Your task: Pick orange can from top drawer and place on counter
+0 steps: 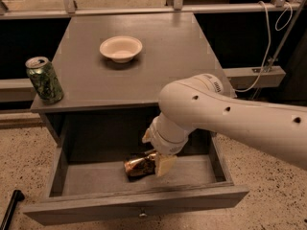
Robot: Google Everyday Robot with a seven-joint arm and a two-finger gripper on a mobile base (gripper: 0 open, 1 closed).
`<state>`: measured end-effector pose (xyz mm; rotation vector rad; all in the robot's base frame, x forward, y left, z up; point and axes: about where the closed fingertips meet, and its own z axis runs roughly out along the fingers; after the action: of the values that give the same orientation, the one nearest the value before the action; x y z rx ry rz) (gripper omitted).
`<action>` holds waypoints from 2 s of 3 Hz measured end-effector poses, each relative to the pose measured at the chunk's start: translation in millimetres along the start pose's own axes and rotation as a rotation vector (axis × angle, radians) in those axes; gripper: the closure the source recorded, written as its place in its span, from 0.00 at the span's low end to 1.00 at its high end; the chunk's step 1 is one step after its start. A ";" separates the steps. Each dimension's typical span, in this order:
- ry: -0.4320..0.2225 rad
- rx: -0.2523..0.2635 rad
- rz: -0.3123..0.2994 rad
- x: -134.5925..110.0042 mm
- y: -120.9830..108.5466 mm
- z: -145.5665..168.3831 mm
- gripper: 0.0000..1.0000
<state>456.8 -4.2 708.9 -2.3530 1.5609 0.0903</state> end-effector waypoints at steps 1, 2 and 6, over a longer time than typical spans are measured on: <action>0.034 0.020 0.026 8.7 -13.6 45.5 0.27; 0.046 0.021 0.037 11.3 -19.1 71.5 0.28; -0.062 0.027 0.036 9.2 -22.4 97.4 0.89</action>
Offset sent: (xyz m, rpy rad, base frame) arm 0.0423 0.0260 -0.0956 -0.0386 -0.0245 -0.0710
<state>492.5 24.3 619.5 -2.2793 1.5659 0.1486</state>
